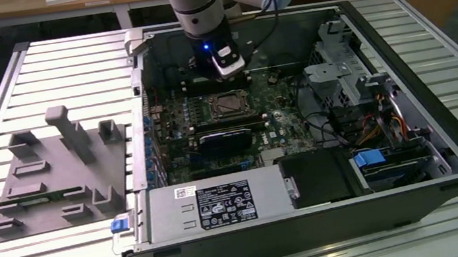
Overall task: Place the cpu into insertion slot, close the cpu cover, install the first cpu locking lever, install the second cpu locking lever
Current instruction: 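Install the first cpu locking lever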
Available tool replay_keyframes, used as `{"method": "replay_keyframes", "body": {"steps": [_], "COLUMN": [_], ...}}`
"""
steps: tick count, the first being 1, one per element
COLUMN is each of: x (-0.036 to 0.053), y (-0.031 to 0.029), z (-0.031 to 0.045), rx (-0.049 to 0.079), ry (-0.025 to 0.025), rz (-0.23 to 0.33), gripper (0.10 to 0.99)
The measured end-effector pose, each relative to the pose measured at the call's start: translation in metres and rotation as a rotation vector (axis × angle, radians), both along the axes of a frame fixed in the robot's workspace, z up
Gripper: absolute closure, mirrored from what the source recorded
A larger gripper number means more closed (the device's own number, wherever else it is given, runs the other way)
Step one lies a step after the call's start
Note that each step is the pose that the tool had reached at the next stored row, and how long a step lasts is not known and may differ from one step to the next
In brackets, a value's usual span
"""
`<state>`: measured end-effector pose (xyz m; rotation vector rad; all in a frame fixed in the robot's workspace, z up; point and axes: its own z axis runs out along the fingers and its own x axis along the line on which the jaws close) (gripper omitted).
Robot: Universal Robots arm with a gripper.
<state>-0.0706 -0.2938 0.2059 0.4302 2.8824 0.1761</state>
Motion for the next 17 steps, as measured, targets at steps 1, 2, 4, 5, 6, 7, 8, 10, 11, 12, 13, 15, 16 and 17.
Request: {"method": "replay_keyframes", "body": {"steps": [1, 2, 4, 5, 6, 7, 8, 10, 11, 12, 13, 15, 16, 17], "x": [0.0010, 0.0019, 0.0039, 0.0049, 0.0059, 0.0070, 0.0082, 0.0106, 0.0115, 0.0122, 0.0128, 0.0140, 0.0145, 0.0150], "y": [0.0000, 0.0000, 0.0000, 0.0000, 0.0000, 0.0000, 0.0000, -0.0002, -0.0005, -0.0009, -0.0014, -0.0026, -0.0034, -0.0043], "z": [0.0000, -0.0001, -0.0002, -0.0002, -0.0003, -0.0003, -0.0003, -0.0004, -0.0004, -0.0004, -0.0003, -0.0004, -0.0004, -0.0005], "rx": [-0.003, -0.006, -0.012, -0.016, -0.019, -0.023, -0.027, -0.033, -0.035, -0.036, -0.037, -0.039, -0.039, -0.039], "ry": [0.0110, 0.0217, 0.0438, 0.0556, 0.0654, 0.0732, 0.0765, 0.0788, 0.0789, 0.0789, 0.0791, 0.0791, 0.0795, 0.0808], "rz": [0.000, -0.001, -0.001, -0.001, -0.002, -0.002, -0.003, -0.005, -0.005, -0.006, -0.007, -0.009, -0.009, -0.010], "gripper": [0.984, 0.984, 0.984, 0.984, 0.984, 0.984, 0.984, 0.984, 0.984, 0.984, 0.984, 0.984, 0.984, 0.984]}}
